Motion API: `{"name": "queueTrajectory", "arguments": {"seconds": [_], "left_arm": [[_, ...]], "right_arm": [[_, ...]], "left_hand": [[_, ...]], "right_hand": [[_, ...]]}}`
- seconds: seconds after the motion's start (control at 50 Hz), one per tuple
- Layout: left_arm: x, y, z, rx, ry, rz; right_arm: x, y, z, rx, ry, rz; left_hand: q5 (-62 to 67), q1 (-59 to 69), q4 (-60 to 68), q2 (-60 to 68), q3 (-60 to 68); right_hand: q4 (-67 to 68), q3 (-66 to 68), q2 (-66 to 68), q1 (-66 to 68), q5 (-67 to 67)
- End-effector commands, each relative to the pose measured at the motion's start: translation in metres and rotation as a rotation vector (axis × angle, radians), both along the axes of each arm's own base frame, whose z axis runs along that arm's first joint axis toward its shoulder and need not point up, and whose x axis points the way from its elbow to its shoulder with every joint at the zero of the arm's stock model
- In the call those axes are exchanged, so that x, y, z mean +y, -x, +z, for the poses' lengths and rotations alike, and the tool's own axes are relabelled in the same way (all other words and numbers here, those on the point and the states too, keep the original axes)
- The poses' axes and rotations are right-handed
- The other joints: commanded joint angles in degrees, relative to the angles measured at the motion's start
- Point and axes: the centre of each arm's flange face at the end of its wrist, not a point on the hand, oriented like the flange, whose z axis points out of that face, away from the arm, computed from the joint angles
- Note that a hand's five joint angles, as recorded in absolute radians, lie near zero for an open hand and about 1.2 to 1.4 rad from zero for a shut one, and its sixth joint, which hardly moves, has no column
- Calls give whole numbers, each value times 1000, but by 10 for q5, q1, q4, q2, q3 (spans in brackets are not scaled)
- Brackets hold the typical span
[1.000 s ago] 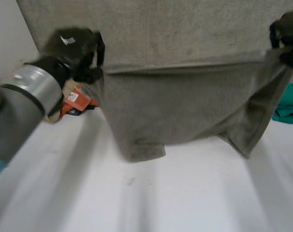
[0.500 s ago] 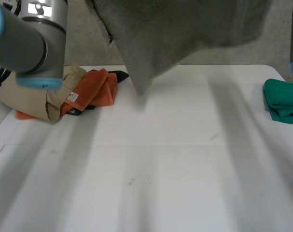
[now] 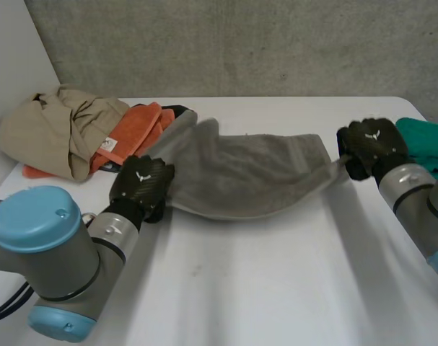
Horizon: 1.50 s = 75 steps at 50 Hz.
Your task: Fold the laundry.
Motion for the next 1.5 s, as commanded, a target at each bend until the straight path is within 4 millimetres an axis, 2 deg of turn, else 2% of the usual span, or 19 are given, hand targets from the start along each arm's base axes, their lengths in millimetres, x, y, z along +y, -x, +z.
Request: {"name": "queueTrajectory", "arguments": {"seconds": [0.02,0.06,0.18,0.28,0.36,0.46,0.56,0.68,0.9,1.14,1.32,1.5], "left_arm": [[-8,-4,3,-2,-25,-23],[-12,-13,11,2,-41,-30],[-25,-42,12,6,-136,-33],[-37,-66,4,21,-224,-24],[-40,-74,-5,28,-265,-20],[-45,-71,-17,25,-279,-29],[-59,-67,-26,25,-245,-36],[-72,-65,-38,14,-242,-37],[-96,-63,-44,14,-218,-26],[-108,-57,-58,5,-228,-35],[-111,-54,-59,-33,-203,-50],[-119,-48,-61,-35,-180,-62]], "right_arm": [[-4,13,-7,6,-17,-40],[-8,19,-7,4,-19,-59],[-12,27,-10,5,-26,-82],[-14,29,-11,8,-30,-88],[-13,29,-12,7,-34,-86],[-13,29,-15,8,-42,-88],[-13,29,-15,8,-42,-88],[-12,29,-20,12,-55,-88],[-11,27,-28,17,-78,-81],[-12,27,-32,22,-86,-82],[-12,27,-36,24,-97,-81],[-11,26,-37,27,-99,-77]], "left_hand": [[-162,-150,-182,-182,-180],[-448,-436,-468,-468,-466],[-493,-481,-513,-513,-511],[-473,-461,-493,-493,-491],[-412,-400,-433,-432,-430],[-392,-380,-413,-412,-410],[-268,-255,-288,-288,-286],[-273,-260,-293,-293,-291],[-269,-257,-290,-289,-287],[-269,-257,-290,-289,-287],[-262,-250,-283,-283,-281],[-121,-109,-142,-142,-140]], "right_hand": [[112,118,129,158,123],[112,118,129,158,123],[112,118,129,158,123],[112,118,129,158,123],[112,118,129,158,123],[112,118,129,158,123],[112,118,129,158,123],[112,118,129,158,123],[112,118,129,158,123],[112,118,129,158,123],[112,118,129,158,123],[112,118,129,158,123]]}}
